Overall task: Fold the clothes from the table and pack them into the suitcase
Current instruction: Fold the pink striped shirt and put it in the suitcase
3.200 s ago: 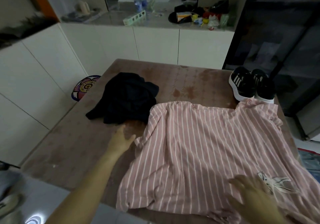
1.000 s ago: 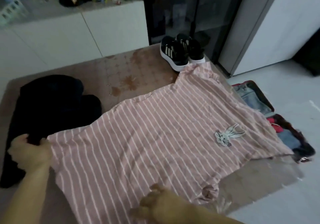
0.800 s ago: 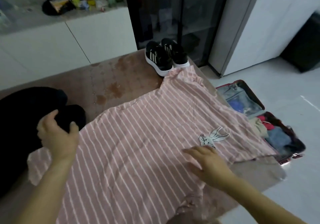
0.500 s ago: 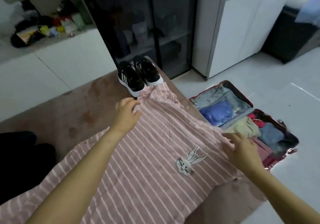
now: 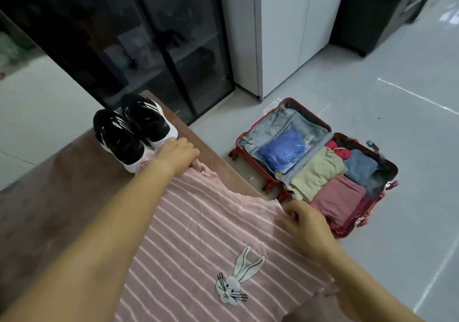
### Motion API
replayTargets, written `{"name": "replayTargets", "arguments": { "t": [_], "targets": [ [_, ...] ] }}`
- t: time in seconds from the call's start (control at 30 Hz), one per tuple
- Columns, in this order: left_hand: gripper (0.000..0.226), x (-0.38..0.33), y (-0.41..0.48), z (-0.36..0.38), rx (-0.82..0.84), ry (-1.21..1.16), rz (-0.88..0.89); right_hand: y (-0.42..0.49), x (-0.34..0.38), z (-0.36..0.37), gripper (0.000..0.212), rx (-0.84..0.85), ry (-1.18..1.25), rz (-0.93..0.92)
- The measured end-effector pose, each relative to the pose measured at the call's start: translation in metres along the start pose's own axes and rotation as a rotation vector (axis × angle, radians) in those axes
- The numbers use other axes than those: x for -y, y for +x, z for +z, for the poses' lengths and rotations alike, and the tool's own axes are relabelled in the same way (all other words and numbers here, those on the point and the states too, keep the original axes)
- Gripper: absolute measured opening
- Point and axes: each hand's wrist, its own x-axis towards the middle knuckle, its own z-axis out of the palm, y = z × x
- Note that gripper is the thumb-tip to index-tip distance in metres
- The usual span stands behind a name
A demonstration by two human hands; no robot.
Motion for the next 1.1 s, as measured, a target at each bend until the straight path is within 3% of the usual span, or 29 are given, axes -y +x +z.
{"name": "replayTargets", "arguments": {
  "t": [0.13,0.2,0.27,0.37,0.47,0.57,0.67,0.73,0.77,0.83,0.9,0.97,1.03,1.1],
  "targets": [
    [0.016,0.016,0.002,-0.006,-0.245,-0.405,-0.441,-0.004,0.003,-0.004,0.015,-0.110,0.094,0.009],
    [0.028,0.014,-0.003,-0.008,-0.270,-0.623,-0.616,-0.007,0.002,-0.008,0.017,-0.062,0.088,0.027],
    [0.037,-0.002,-0.013,-0.013,-0.281,-0.800,-0.683,-0.010,0.000,-0.015,0.024,0.054,0.012,0.039],
    [0.043,-0.050,-0.048,-0.018,-0.282,-0.952,-0.527,-0.018,-0.012,-0.033,0.035,0.187,-0.094,0.075],
    [0.042,-0.118,-0.111,-0.017,-0.158,-1.051,-0.318,-0.036,-0.025,-0.043,0.036,0.331,-0.219,0.092],
    [0.045,-0.184,-0.171,-0.009,-0.060,-1.051,-0.199,-0.045,-0.029,-0.050,0.034,0.264,-0.208,0.024],
    [0.067,-0.231,-0.221,0.004,0.000,-0.844,-0.110,-0.042,-0.027,-0.058,0.021,0.200,-0.128,0.036],
    [0.075,-0.248,-0.246,0.013,-0.012,-0.771,-0.107,-0.039,-0.025,-0.060,0.026,0.207,0.045,0.131],
    [0.077,-0.254,-0.255,0.015,-0.043,-0.757,-0.122,-0.039,-0.021,-0.063,0.034,0.240,0.246,0.197],
    [0.064,-0.264,-0.267,0.021,-0.120,-0.745,-0.148,-0.038,-0.015,-0.070,0.058,0.362,0.590,0.249],
    [0.032,-0.269,-0.270,0.023,-0.222,-0.753,-0.184,-0.037,-0.015,-0.072,0.062,0.528,0.506,0.140],
    [0.010,-0.271,-0.266,0.021,-0.270,-0.804,-0.248,-0.036,-0.019,-0.065,0.048,0.577,0.173,0.021],
    [0.013,-0.270,-0.261,0.017,-0.261,-0.915,-0.349,-0.035,-0.027,-0.055,0.022,0.439,-0.028,-0.090],
    [0.018,-0.266,-0.259,0.016,-0.204,-1.011,-0.469,-0.038,-0.031,-0.053,0.016,0.266,0.028,-0.171]
  ]
}}
